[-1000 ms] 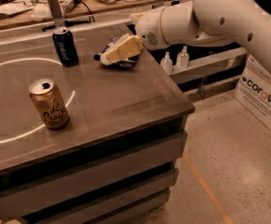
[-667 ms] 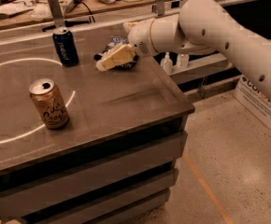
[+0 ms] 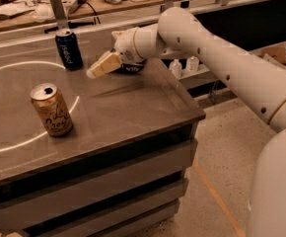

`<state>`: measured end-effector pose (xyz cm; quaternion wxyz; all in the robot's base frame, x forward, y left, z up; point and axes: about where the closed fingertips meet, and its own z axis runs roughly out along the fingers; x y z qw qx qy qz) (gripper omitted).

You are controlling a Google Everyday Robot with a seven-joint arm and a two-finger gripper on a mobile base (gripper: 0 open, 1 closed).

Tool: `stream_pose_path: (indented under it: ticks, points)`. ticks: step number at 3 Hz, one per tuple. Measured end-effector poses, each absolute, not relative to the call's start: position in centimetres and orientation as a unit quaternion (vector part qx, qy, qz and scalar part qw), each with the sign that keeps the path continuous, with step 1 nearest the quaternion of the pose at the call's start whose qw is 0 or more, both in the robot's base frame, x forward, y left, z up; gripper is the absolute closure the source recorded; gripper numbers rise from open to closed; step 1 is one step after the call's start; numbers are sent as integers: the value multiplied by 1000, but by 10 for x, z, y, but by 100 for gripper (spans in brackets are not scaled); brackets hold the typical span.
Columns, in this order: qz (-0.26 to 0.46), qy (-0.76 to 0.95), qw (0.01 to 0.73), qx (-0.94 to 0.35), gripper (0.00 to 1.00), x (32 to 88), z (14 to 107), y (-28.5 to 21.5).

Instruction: Move pepsi can near orange can

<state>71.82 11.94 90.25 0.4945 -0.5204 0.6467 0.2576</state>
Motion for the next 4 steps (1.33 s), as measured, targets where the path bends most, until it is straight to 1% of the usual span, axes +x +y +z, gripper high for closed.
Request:
stream_pose_path:
  ticks: [2, 3, 4]
  points:
    - [246, 640, 509, -520, 0, 777, 891, 166]
    - [254, 631, 529, -507, 0, 804, 897, 200]
    - [277, 623, 535, -499, 0, 816, 901, 235]
